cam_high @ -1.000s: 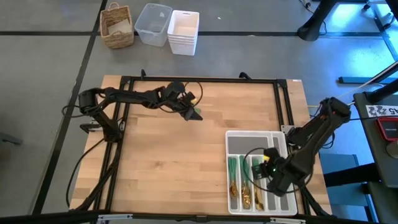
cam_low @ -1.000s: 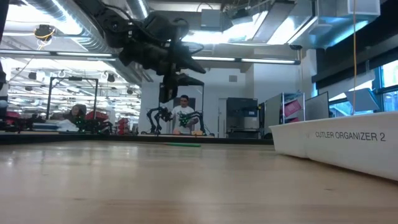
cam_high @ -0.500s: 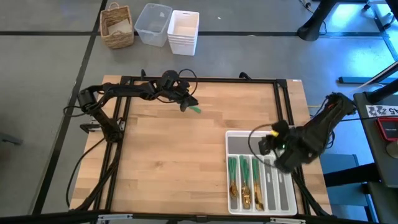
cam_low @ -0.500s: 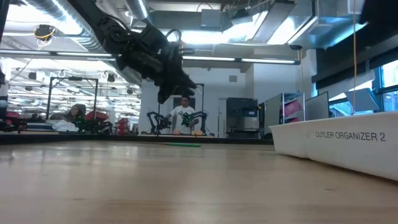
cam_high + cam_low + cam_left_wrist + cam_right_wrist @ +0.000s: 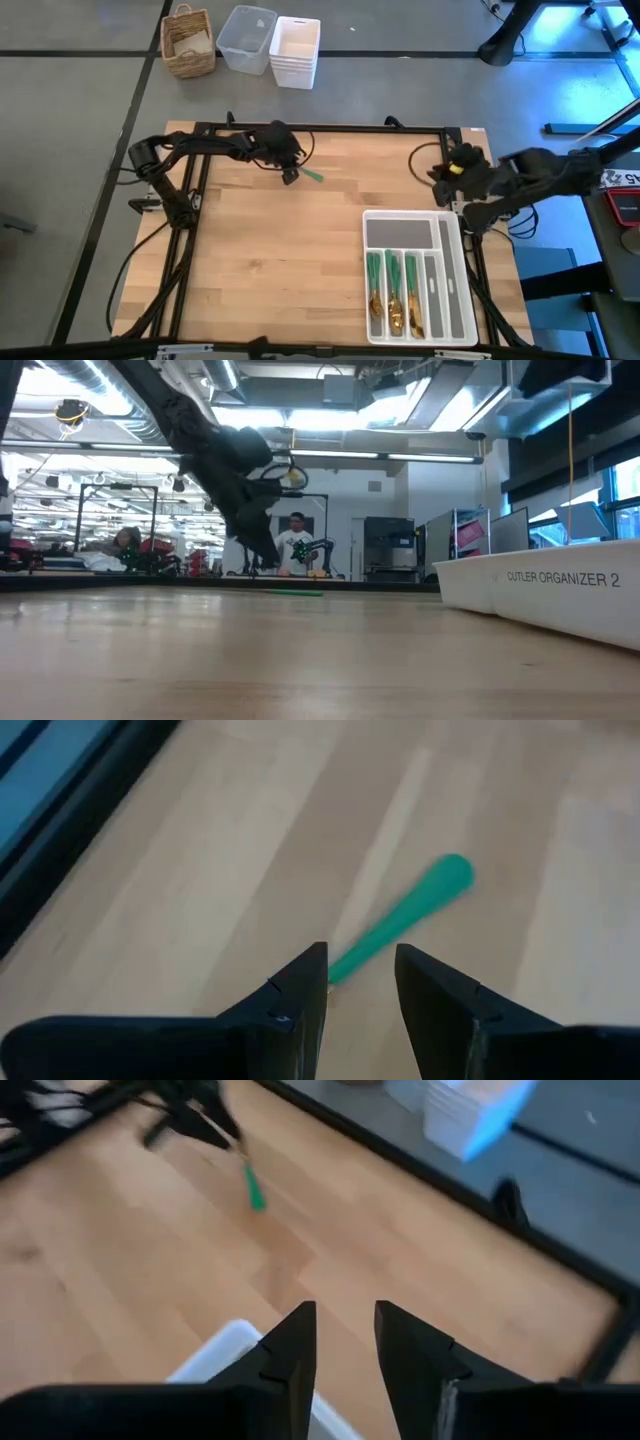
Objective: Sort silverware
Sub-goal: Put the green table knife into the white silverware tray
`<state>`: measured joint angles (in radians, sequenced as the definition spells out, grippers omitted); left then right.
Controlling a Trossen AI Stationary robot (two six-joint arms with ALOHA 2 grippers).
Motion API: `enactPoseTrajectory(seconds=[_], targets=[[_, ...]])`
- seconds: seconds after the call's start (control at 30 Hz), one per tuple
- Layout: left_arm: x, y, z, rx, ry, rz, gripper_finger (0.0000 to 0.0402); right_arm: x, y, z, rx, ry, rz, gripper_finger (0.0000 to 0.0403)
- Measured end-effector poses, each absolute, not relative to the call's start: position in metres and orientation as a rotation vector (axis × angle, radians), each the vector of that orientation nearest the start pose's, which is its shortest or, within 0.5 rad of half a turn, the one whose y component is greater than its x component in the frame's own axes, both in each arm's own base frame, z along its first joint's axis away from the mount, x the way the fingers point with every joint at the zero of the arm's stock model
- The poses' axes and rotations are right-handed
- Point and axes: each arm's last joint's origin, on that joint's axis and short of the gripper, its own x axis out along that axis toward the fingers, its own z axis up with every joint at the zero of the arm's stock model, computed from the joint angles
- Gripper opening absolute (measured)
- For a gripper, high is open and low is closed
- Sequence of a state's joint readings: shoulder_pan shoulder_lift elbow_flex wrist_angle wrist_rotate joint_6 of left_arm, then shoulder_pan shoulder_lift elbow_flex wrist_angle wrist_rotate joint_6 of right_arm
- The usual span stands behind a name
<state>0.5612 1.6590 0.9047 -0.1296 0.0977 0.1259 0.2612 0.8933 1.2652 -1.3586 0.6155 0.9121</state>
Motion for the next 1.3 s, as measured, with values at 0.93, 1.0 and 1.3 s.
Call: enactPoseTrajectory(seconds=[0.93,1.0,1.3], targets=[[0.276,0.184,0.121,-0.097,1.159,0.281,0.0114,0.2,-0.011,0.366,0.349,0.742,-0.469,0.0108],[0.277,0.18,0.12,-0.135,1.16,0.276,0.0114,0.207,-0.011,0.361,0.352,0.775,-0.456,0.0108],[0.281,0.154,0.117,-0.227,1.25,0.244,0.009,0.232,-0.009,0.345,0.373,0.844,-0.41,0.0108]])
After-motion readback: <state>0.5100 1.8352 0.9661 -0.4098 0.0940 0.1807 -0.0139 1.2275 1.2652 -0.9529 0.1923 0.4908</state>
